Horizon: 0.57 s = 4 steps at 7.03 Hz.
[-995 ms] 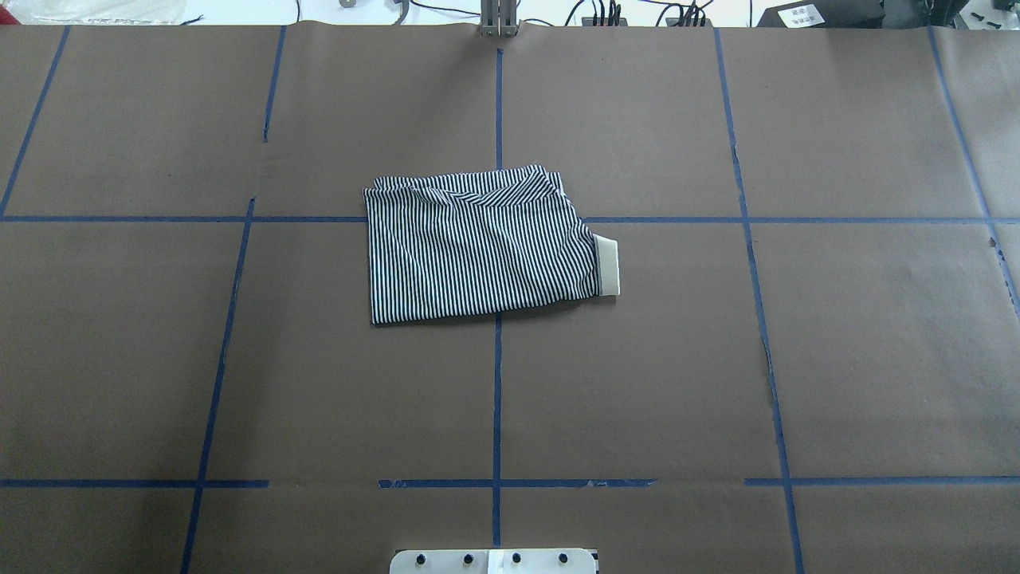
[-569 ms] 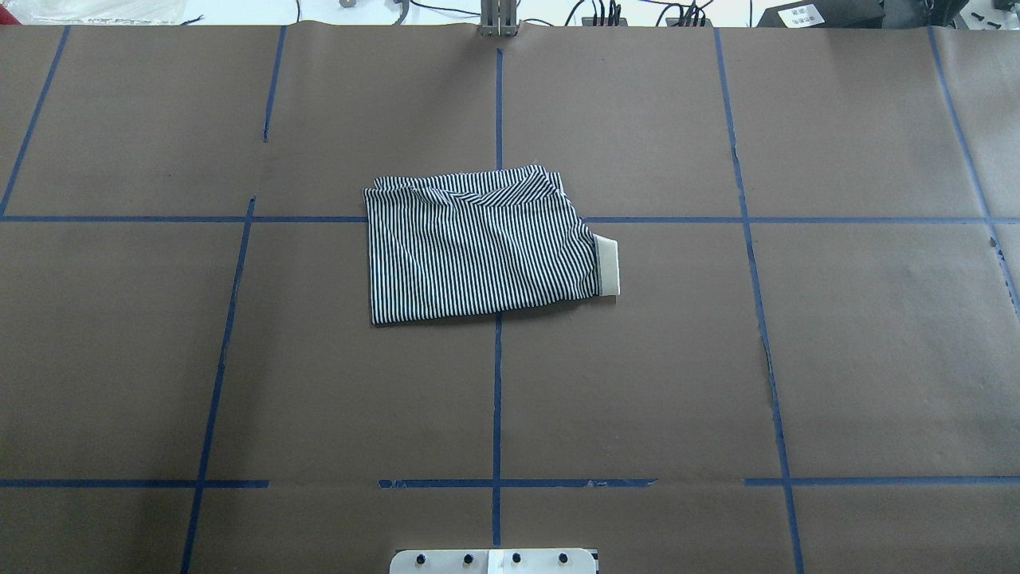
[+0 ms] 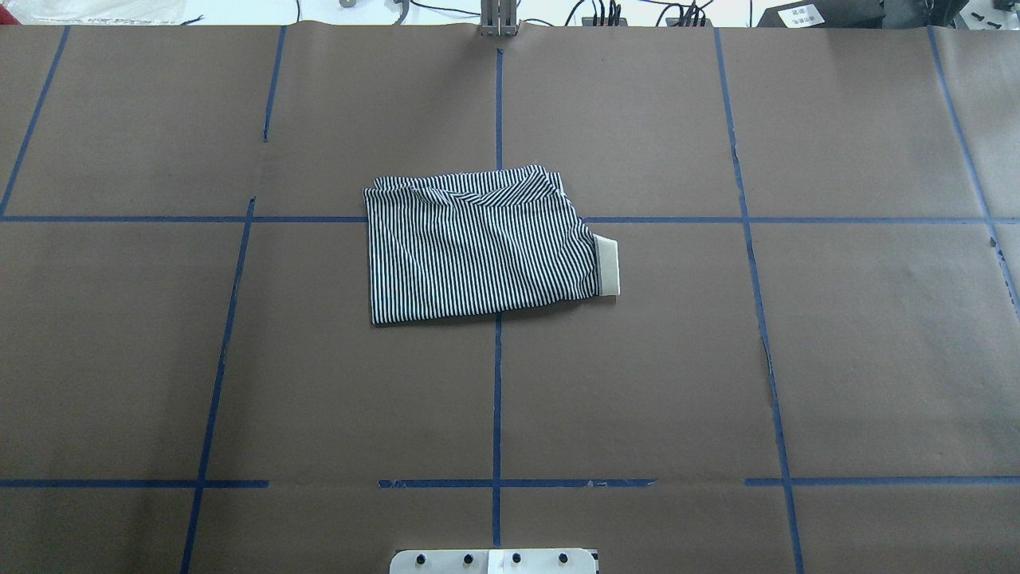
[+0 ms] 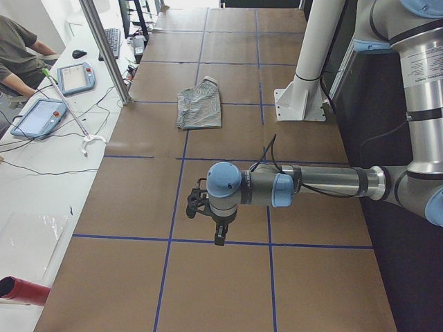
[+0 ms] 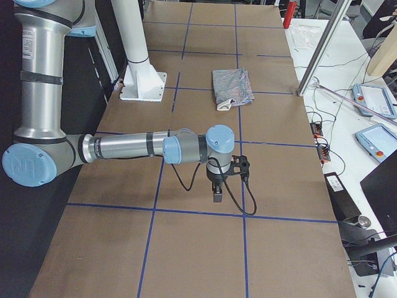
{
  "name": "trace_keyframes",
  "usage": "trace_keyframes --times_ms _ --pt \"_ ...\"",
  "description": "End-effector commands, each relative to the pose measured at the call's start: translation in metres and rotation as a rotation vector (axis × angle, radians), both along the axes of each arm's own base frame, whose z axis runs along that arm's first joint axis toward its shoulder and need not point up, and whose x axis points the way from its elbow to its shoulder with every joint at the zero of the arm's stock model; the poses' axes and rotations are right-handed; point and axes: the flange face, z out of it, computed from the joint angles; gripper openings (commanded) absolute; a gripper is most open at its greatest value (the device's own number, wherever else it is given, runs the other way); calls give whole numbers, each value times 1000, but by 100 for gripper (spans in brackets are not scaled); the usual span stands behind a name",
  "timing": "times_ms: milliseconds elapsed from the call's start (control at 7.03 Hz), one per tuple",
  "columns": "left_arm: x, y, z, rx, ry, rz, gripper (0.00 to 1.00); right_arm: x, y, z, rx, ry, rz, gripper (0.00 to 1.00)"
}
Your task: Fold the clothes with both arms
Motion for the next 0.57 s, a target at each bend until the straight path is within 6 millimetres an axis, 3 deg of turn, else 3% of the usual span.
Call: trace_keyframes --times_ms 0,427 --pt "0 2 6 -23 -3 -2 100 -4 -2 3 -34 15 -11 100" --pt "-1 3 10 -83 -45 6 100 -4 3 9 -43 16 -18 100"
